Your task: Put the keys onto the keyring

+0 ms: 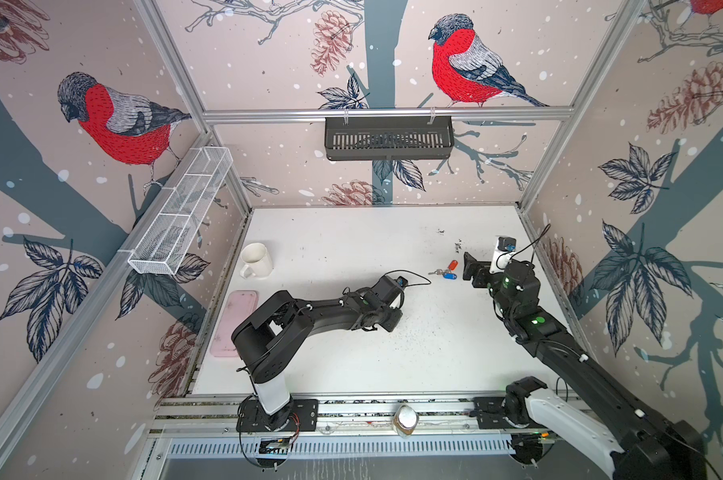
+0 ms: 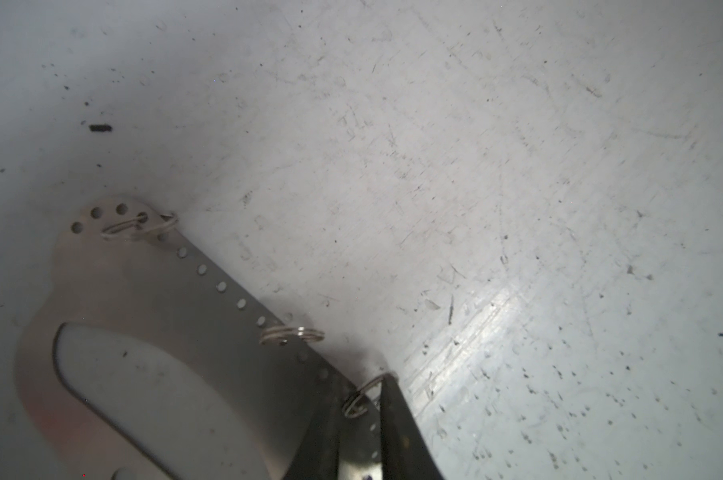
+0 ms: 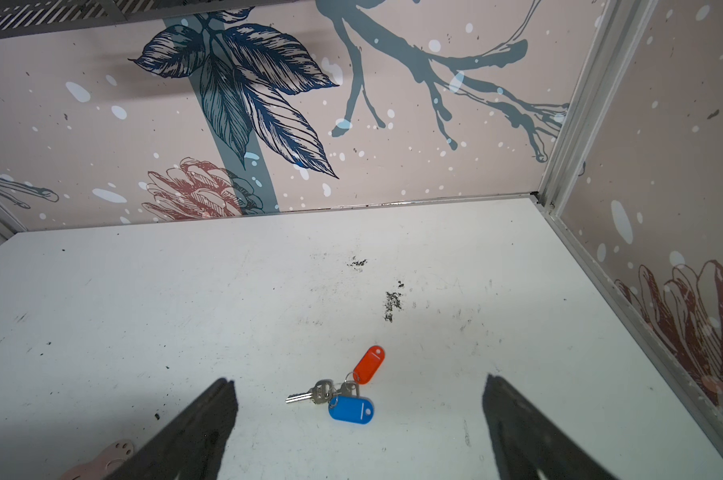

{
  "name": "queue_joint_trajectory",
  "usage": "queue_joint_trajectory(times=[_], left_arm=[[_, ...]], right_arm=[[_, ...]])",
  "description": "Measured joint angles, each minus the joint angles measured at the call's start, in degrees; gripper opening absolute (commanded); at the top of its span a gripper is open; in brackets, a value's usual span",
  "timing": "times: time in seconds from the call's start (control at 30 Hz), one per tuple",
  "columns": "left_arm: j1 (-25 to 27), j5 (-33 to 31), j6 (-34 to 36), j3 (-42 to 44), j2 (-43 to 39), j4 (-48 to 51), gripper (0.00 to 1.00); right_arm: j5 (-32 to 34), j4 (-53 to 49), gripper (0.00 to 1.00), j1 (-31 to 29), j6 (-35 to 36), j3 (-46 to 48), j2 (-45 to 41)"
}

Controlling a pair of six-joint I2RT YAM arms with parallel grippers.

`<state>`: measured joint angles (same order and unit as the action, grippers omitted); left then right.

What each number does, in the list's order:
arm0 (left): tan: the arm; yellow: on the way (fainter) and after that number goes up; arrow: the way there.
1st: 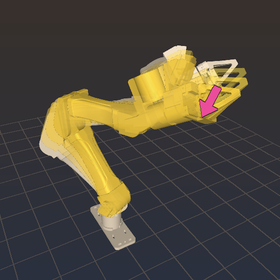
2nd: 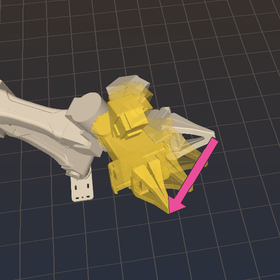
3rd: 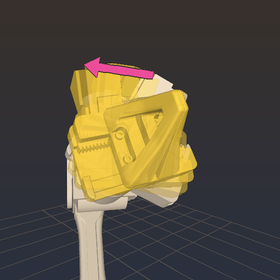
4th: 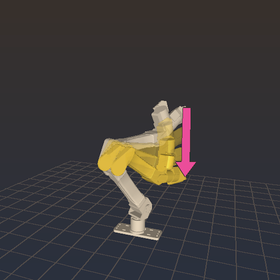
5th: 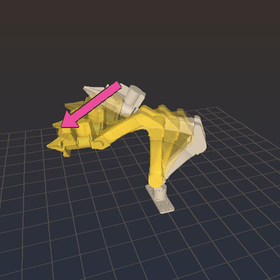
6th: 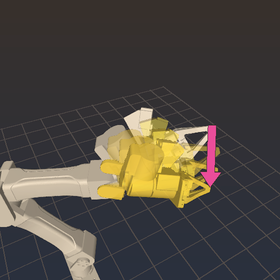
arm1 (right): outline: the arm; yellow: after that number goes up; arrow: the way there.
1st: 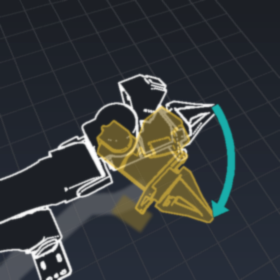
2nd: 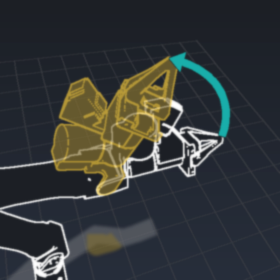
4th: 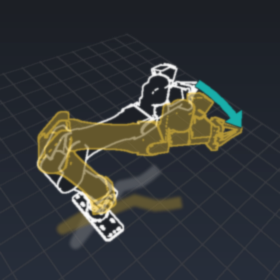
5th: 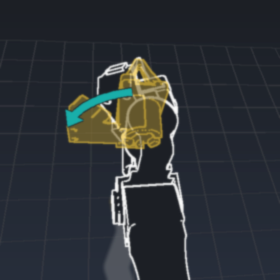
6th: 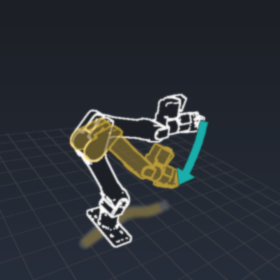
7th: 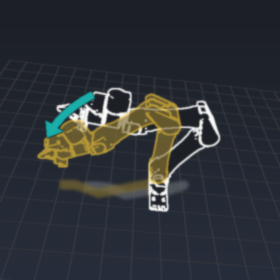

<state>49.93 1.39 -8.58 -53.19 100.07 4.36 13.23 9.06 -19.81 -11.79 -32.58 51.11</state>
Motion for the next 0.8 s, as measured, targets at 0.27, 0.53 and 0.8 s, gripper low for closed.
queue_joint_trajectory(times=[0.27, 0.53, 0.8], left_arm=[[0.0, 0.04, 0.02, 0.44, 0.0, -0.22, 0.14], [0.0, 0.17, 0.09, 1.44, -0.66, -0.31, 0.06], [0.04, 0.81, 0.31, 3.72, -3.63, -2.84, 0.0]], right_arm=[[0.31, 0.0, 0.95, 0.0, 0.0, 0.02, 0.0], [0.31, 0.0, 0.95, -0.04, 0.0, 0.02, 0.02], [-0.39, 0.07, 0.94, -0.33, -0.04, 0.02, 1.18]])
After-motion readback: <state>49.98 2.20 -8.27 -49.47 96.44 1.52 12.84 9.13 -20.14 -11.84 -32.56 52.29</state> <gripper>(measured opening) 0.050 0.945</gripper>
